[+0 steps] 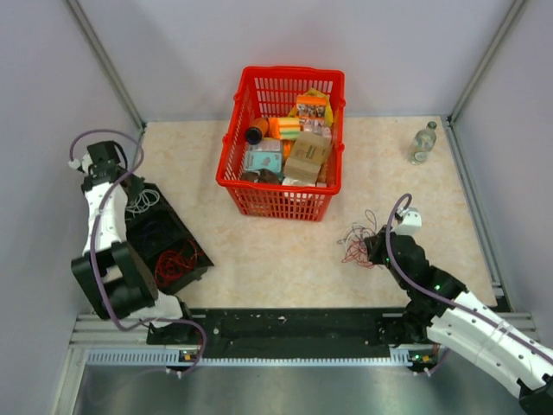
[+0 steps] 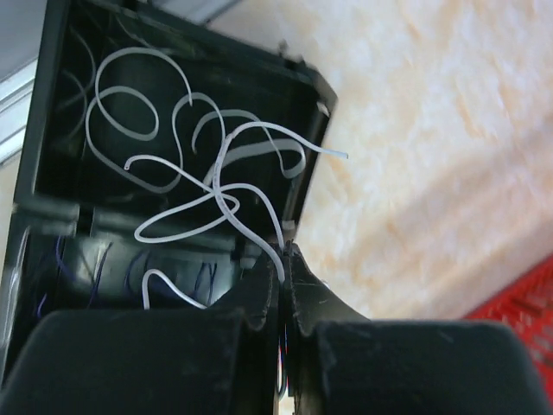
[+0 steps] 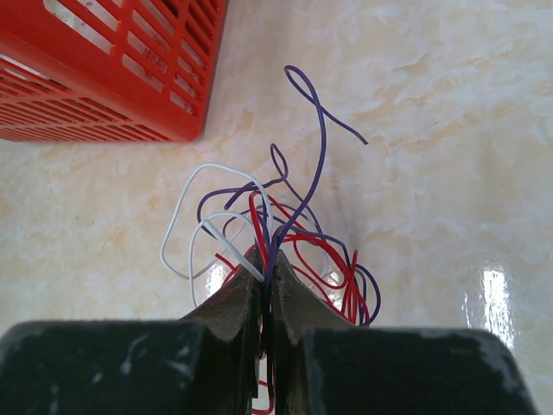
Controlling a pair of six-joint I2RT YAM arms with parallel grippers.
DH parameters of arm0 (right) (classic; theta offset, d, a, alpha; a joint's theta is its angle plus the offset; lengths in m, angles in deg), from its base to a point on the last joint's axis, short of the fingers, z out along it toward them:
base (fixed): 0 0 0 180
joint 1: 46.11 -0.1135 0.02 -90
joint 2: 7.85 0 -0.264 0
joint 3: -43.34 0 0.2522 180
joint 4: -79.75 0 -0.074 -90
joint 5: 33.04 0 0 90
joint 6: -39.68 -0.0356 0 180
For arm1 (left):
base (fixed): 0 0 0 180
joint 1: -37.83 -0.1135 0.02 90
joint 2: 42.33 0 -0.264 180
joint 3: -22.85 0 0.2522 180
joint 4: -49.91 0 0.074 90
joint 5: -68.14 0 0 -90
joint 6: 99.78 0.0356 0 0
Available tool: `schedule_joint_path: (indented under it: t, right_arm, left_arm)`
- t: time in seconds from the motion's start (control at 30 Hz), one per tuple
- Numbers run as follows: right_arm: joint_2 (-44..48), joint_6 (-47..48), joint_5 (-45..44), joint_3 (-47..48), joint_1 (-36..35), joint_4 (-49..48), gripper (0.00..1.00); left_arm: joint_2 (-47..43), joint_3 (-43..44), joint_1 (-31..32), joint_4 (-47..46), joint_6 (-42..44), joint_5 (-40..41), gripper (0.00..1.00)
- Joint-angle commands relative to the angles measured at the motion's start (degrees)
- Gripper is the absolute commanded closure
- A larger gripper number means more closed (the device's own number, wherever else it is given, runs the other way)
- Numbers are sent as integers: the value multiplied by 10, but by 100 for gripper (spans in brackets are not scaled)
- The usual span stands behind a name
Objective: Untangle the cables
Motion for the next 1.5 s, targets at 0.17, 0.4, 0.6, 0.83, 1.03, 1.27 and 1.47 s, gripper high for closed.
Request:
schedule_joint_path:
  t: [0.17,0.4,0.6,0.83,1.03,1.27,1.47]
  right_arm:
    - [20,18,-6,11,2,-29,100]
    - [14,26,-4,18,3,-34,100]
    - [2,24,15,19,3,-39,100]
    - [-25,64,51,29,2,-42,100]
    - [-55,97,187,43,2,-80,100]
    - [-140,93,432,30,3,-223,100]
    - [-224,66,506,33,2,-302,100]
  left_arm:
    - [188,108,-114,-31,-85,-50,100]
    - [238,136,-134,-29,-86,-96,36]
    - [133,90,-133,-43,-73,-92,6]
    - [-38,1,-49,-47,-33,-155,8]
    - [-230,-166,189,-172,54,-239,21]
    - [-413,-410,454,-357,54,-310,29]
    - [-337,-423,670,-393,38,-228,21]
